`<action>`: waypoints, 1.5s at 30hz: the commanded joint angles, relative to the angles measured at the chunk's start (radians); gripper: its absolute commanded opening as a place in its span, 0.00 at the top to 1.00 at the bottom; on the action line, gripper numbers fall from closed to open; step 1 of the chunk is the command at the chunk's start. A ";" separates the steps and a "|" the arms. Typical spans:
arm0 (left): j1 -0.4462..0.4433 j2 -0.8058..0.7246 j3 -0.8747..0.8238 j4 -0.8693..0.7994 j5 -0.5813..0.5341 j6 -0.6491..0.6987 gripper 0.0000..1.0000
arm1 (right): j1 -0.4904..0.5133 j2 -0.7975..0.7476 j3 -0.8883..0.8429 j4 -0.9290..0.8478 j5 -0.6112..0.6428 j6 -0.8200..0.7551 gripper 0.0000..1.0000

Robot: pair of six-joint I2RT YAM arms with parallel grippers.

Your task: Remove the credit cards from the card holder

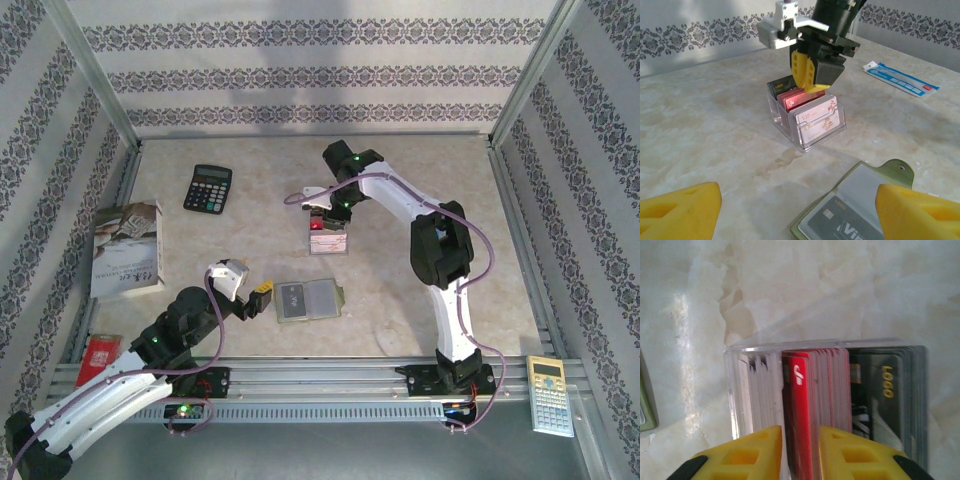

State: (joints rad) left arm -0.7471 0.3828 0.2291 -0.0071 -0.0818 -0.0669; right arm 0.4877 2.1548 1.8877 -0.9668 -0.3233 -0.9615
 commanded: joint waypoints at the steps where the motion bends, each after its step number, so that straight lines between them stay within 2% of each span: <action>1: -0.012 -0.001 0.019 0.056 -0.028 -0.041 0.18 | -0.013 -0.104 -0.016 0.019 -0.033 0.032 0.69; 5: -0.012 -0.001 0.025 0.025 -0.066 -0.108 0.16 | -0.015 -0.205 -0.055 0.037 -0.060 0.106 0.64; 7: -0.013 0.000 0.037 -0.021 -0.117 -0.204 0.09 | -0.016 -0.252 -0.075 0.054 -0.057 0.183 0.62; 12: -0.006 -0.017 0.052 -0.144 -0.156 -0.450 0.09 | -0.015 -0.418 -0.138 0.100 0.018 0.584 0.61; 16: 0.015 -0.025 0.052 -0.229 -0.121 -0.630 0.11 | -0.018 -0.618 -0.302 0.159 0.015 0.840 0.54; 20: 0.045 -0.002 0.086 -0.369 -0.046 -0.779 0.15 | -0.031 -0.820 -0.513 0.247 -0.066 1.059 0.41; 25: 0.057 0.039 0.104 -0.446 0.063 -0.915 0.19 | -0.043 -1.009 -0.780 0.313 -0.130 1.271 0.36; 29: 0.079 0.105 0.086 -0.359 0.208 -0.938 0.22 | -0.044 -1.102 -1.004 0.392 -0.186 1.402 0.33; 35: 0.117 0.229 0.066 -0.238 0.335 -0.930 0.25 | -0.033 -1.138 -1.280 0.576 -0.233 1.540 0.32; 41: 0.185 0.414 0.001 0.053 0.494 -0.933 0.37 | -0.005 -1.067 -1.399 0.739 -0.257 1.585 0.33; 45: 0.201 0.538 0.007 0.135 0.543 -0.913 0.39 | 0.018 -1.018 -1.393 0.761 -0.254 1.575 0.33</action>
State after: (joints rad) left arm -0.5617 0.8768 0.2405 -0.0250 0.3790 -0.9855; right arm 0.4911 1.1191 0.4953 -0.2920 -0.5526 0.5934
